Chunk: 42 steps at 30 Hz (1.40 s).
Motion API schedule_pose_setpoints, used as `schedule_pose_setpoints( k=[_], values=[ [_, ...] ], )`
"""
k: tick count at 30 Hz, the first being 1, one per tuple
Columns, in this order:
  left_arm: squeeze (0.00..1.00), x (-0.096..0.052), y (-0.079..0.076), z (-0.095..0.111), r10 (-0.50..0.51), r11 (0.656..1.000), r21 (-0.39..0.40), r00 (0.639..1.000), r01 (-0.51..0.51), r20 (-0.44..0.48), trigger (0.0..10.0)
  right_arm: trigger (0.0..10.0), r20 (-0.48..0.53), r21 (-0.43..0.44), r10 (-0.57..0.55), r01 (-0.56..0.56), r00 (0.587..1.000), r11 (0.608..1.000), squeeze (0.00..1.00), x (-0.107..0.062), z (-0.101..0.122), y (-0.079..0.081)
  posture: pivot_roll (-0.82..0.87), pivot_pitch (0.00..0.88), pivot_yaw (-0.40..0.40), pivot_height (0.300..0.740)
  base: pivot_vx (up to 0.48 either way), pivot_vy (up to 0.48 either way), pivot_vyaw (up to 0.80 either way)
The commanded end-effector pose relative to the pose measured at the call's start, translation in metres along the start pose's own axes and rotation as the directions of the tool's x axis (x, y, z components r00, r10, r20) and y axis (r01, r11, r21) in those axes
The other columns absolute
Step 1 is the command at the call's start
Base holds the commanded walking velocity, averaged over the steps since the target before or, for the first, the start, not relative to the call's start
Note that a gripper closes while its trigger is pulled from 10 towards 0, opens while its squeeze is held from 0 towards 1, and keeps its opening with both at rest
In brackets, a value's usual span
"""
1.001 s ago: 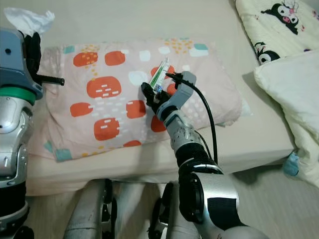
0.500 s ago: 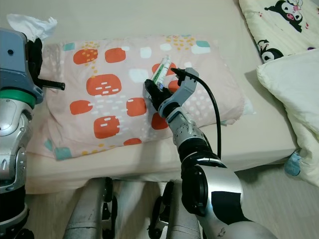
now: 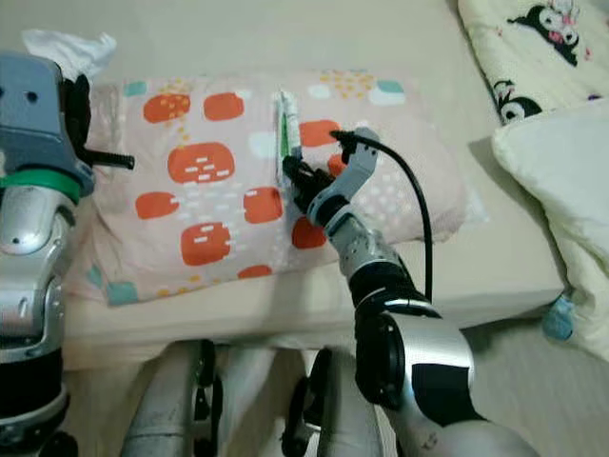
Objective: Clean up the room
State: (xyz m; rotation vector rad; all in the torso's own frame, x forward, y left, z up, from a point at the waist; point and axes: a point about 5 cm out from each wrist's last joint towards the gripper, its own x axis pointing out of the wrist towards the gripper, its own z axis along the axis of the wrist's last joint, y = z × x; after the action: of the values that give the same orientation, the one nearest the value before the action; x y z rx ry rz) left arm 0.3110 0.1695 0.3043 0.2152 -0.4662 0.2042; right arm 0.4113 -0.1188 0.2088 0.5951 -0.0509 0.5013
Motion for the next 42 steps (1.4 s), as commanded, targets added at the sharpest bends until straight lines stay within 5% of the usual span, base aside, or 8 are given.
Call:
schedule_pose_setpoints(
  k=[1, 11, 12, 15, 18, 22, 34, 42],
  values=[
    [0.0, -0.001, -0.006, -0.002, -0.013, 1.0, -0.01, 1.0, 0.013, 0.005, 10.0, 0.0, 0.017, -0.01, 0.008, -0.008, 1.0, 1.0, 0.0, 0.0, 0.005, -0.001, 0.26, 0.226, -0.082, 0.623, 0.0, 0.0, 0.0],
    [0.0, -0.008, -0.034, -0.013, -0.139, 0.982, -0.132, 0.99, 0.132, -0.041, 10.0, 0.0, 0.18, -0.238, 0.137, -0.093, 0.974, 0.967, 0.0, -0.01, 0.038, 0.004, 0.18, 0.142, -0.091, 0.623, 0.0, 0.0, 0.0],
    [0.0, -0.016, -0.043, -0.019, -0.236, 0.957, -0.191, 0.969, 0.219, -0.072, 10.0, 10.0, 0.233, -0.294, 0.134, -0.062, 0.963, 0.954, 0.0, -0.02, 0.04, 0.003, 0.16, 0.129, -0.089, 0.623, 0.0, 0.0, 0.0],
    [0.0, -0.025, -0.048, -0.026, -0.304, 0.936, -0.213, 0.948, 0.28, -0.091, 10.0, 10.0, 0.283, -0.341, 0.108, -0.005, 0.953, 0.94, 0.0, -0.034, 0.035, 0.0, 0.14, 0.108, -0.083, 0.623, 0.0, 0.0, 0.0],
    [0.0, -0.049, -0.045, -0.052, -0.382, 0.915, -0.214, 0.907, 0.343, -0.179, 10.0, 10.0, 0.402, -0.44, -0.102, 0.289, 0.91, 0.85, 0.0, -0.09, 0.006, -0.015, 0.12, 0.089, -0.059, 0.623, 0.0, 0.0, 0.0],
    [0.0, -0.052, -0.041, -0.068, -0.37, 0.927, -0.145, 0.904, 0.345, -0.213, 10.0, 10.0, 0.435, -0.456, -0.179, 0.387, 0.883, 0.801, 0.0, -0.112, -0.005, -0.023, 0.09, 0.068, -0.033, 0.623, 0.0, 0.0, 0.0],
    [0.0, -0.042, -0.043, -0.081, -0.367, 0.93, -0.087, 0.905, 0.356, -0.214, 10.0, 10.0, 0.505, -0.531, -0.226, 0.507, 0.833, 0.678, 0.0, -0.123, 0.007, -0.022, 0.07, 0.02, -0.02, 0.643, 0.0, 0.0, 0.0],
    [0.0, -0.045, -0.042, -0.09, -0.369, 0.93, -0.081, 0.899, 0.36, -0.236, 10.0, 10.0, 0.496, -0.538, -0.232, 0.506, 0.837, 0.674, 0.0, -0.121, 0.004, -0.02, 0.07, 0.016, -0.026, 0.673, 0.0, 0.0, 0.0]
  ],
)
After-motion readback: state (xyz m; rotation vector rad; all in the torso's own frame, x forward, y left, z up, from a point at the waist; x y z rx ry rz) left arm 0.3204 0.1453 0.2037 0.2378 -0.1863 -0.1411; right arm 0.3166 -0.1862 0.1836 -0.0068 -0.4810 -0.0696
